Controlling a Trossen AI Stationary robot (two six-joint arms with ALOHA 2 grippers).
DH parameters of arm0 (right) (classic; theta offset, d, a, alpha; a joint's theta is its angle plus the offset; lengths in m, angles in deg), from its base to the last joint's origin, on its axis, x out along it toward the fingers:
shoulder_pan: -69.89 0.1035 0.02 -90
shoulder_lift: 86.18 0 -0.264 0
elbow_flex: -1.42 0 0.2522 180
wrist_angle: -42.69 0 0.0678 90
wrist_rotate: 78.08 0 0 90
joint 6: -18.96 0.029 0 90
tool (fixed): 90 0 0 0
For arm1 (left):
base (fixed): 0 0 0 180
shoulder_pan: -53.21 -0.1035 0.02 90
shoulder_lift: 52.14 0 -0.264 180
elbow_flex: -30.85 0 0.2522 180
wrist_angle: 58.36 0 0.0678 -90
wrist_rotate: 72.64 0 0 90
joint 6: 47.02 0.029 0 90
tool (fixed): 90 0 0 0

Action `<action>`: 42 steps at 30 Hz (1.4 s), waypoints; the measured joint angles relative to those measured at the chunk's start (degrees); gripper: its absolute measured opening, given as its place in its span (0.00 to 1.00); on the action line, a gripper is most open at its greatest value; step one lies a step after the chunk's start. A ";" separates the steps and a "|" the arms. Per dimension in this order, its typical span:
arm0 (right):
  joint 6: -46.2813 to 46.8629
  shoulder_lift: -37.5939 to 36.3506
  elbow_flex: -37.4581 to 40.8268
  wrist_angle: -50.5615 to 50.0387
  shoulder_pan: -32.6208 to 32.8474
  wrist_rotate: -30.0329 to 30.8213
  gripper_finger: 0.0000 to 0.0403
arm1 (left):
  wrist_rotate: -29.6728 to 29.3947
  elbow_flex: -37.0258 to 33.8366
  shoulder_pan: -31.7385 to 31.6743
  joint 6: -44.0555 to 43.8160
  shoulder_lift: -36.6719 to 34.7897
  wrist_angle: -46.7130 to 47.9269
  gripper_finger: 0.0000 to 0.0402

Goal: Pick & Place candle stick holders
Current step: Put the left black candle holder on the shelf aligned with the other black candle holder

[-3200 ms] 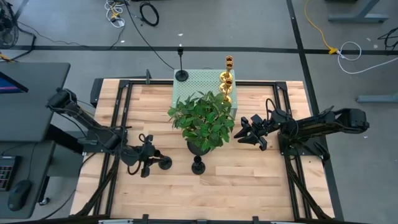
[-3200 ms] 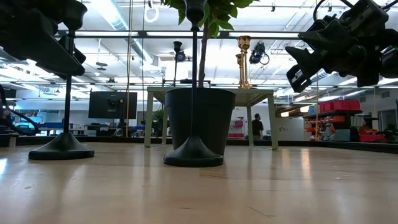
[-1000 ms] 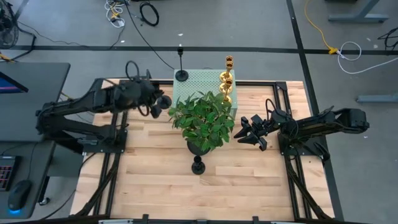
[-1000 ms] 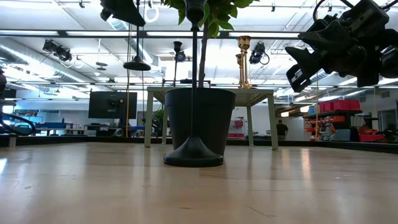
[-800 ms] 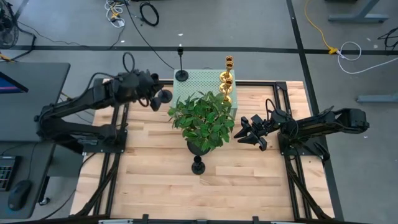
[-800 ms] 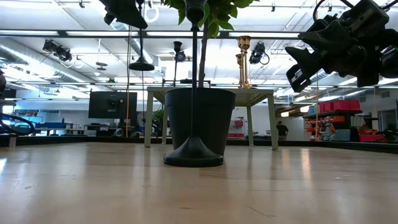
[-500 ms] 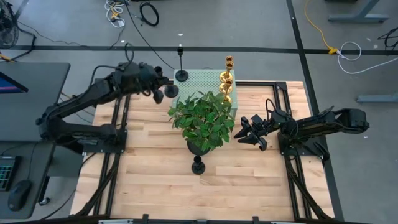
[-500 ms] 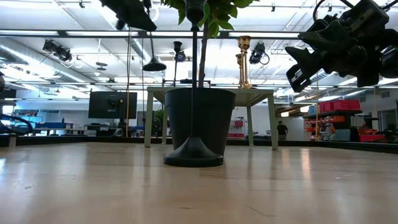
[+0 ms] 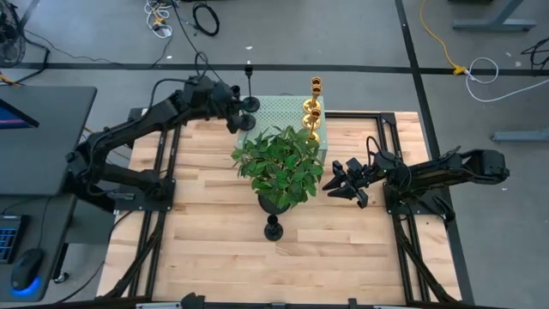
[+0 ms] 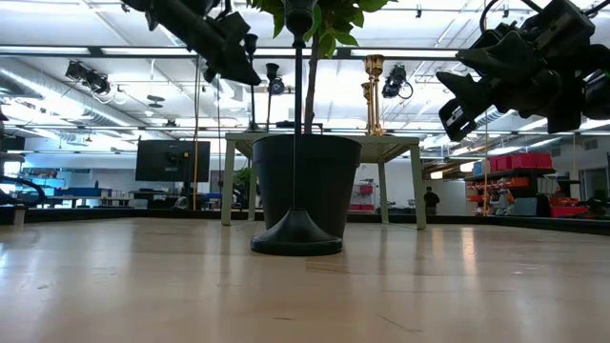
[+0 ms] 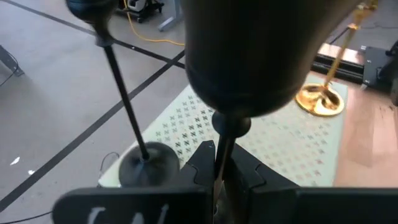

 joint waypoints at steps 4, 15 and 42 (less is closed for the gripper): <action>-0.01 0.00 0.00 0.00 0.00 0.04 0.31 | 2.20 0.00 -1.43 -0.25 0.66 -1.94 0.03; -0.31 0.00 0.00 -0.02 0.00 1.66 0.31 | 6.09 0.04 -1.66 -1.18 1.10 -5.21 0.03; -0.40 0.00 0.00 -0.02 0.00 1.46 0.31 | 4.65 0.15 -2.21 -0.80 5.41 -5.46 0.09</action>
